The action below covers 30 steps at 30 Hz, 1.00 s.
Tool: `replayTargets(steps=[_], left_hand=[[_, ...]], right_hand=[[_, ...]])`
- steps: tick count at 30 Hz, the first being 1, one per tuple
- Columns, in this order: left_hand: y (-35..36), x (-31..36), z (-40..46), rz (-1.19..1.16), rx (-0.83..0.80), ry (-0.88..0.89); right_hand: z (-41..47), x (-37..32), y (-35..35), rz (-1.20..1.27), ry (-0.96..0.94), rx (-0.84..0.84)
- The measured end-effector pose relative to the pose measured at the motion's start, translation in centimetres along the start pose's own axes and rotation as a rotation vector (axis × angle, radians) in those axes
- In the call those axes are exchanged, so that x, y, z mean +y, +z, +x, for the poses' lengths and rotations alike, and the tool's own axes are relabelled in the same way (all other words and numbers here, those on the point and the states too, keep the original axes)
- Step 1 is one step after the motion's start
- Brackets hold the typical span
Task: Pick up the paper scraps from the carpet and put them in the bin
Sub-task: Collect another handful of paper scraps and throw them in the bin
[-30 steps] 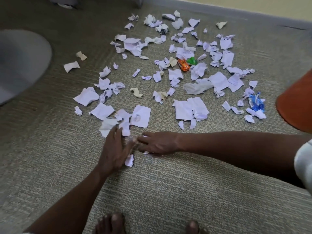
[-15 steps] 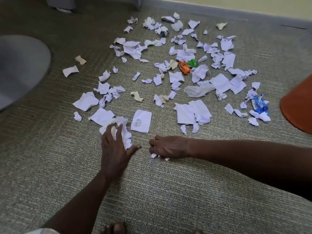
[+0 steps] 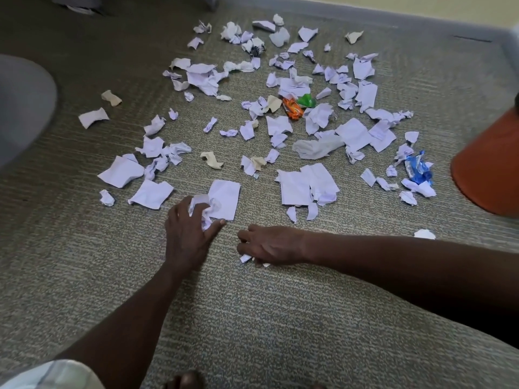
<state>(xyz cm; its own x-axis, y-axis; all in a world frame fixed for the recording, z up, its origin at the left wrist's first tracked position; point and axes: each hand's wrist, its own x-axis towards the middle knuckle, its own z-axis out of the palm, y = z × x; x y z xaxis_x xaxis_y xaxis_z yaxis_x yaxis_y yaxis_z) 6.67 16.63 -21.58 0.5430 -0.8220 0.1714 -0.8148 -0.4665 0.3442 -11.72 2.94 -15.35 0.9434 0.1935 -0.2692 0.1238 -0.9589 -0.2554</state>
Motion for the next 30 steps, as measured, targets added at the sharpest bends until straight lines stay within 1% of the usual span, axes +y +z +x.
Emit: replayTargets(steps=[2,8,10,14,17,18,20,23,28,30], left_hand=[[0.2,0.6,0.3,-0.010,0.035,-0.066],[0.0,2.8,2.2,-0.034,0.046,-0.313],[-0.1,3.4,2.5,-0.029,0.060,-0.370],[0.2,4.0,2.9,-0.105,0.083,-0.324],[0.1,4.4,3.4,-0.195,0.074,-0.366],[0.0,4.6,3.6,-0.214,0.062,-0.385],[-0.2,4.9,3.9,-0.252,0.032,-0.395],[-0.8,5.4,4.0,-0.326,-0.039,-0.421],[-1.2,5.9,3.8,-0.383,-0.132,-0.406],[-1.3,6.9,4.0,-0.431,-0.140,-0.431]], right_hand=[[-0.1,0.1,0.1,0.006,0.007,0.001],[-1.0,0.4,0.0,0.004,0.044,0.018],[-1.3,0.5,0.0,0.011,0.058,0.009],[-1.8,0.8,0.1,0.060,0.134,-0.015],[-2.0,1.1,-0.3,0.128,0.167,0.003],[-2.0,1.3,-0.5,0.184,0.193,0.006],[-2.1,1.6,-1.0,0.338,0.280,0.017],[-1.9,2.4,-1.8,0.515,0.466,0.046],[-1.5,3.5,-3.3,0.652,0.783,0.149],[-1.3,3.5,-4.1,0.698,0.864,0.196]])
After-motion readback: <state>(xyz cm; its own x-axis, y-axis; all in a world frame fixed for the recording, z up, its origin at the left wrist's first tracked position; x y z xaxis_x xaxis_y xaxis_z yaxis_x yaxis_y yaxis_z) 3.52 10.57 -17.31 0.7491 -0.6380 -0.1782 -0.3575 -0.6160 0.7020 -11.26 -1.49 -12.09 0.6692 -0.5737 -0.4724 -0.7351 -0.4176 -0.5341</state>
